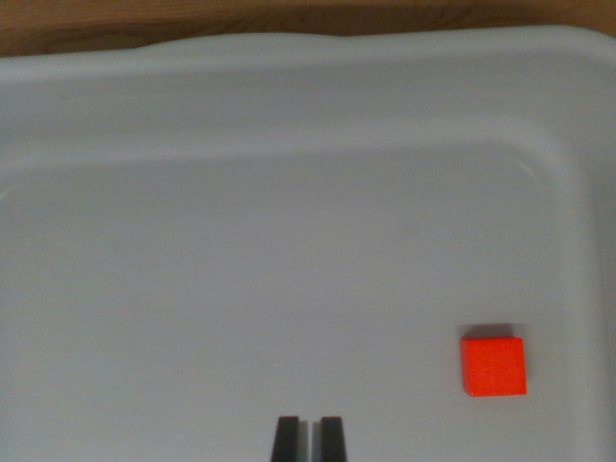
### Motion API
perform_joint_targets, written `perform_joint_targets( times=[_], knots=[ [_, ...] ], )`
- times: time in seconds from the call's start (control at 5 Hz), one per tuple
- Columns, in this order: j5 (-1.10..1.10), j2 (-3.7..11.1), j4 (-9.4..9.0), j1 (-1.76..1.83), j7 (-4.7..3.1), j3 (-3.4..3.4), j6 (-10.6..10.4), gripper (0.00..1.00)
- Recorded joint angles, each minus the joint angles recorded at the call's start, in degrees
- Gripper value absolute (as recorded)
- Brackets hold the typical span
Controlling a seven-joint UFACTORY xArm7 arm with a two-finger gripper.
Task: Reach red block
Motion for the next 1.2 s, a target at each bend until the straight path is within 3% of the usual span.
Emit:
perform_joint_targets(
  times=[0.2, 0.4, 0.6, 0.8, 1.0, 1.2],
  knots=[
    [0.0, 0.96, -1.39, -0.38, 0.01, -0.35, -2.03, 0.0],
    [0.0, 0.96, -1.39, -0.38, 0.01, -0.35, -2.03, 0.0],
    [-0.01, 1.94, -2.81, -0.76, 0.03, -0.71, -4.11, 0.0],
    [-0.01, 1.94, -2.81, -0.76, 0.03, -0.71, -4.11, 0.0],
    [-0.01, 3.05, -4.43, -1.2, 0.05, -1.12, -6.47, 0.0],
    [-0.01, 3.05, -4.43, -1.2, 0.05, -1.12, -6.47, 0.0]
  ],
)
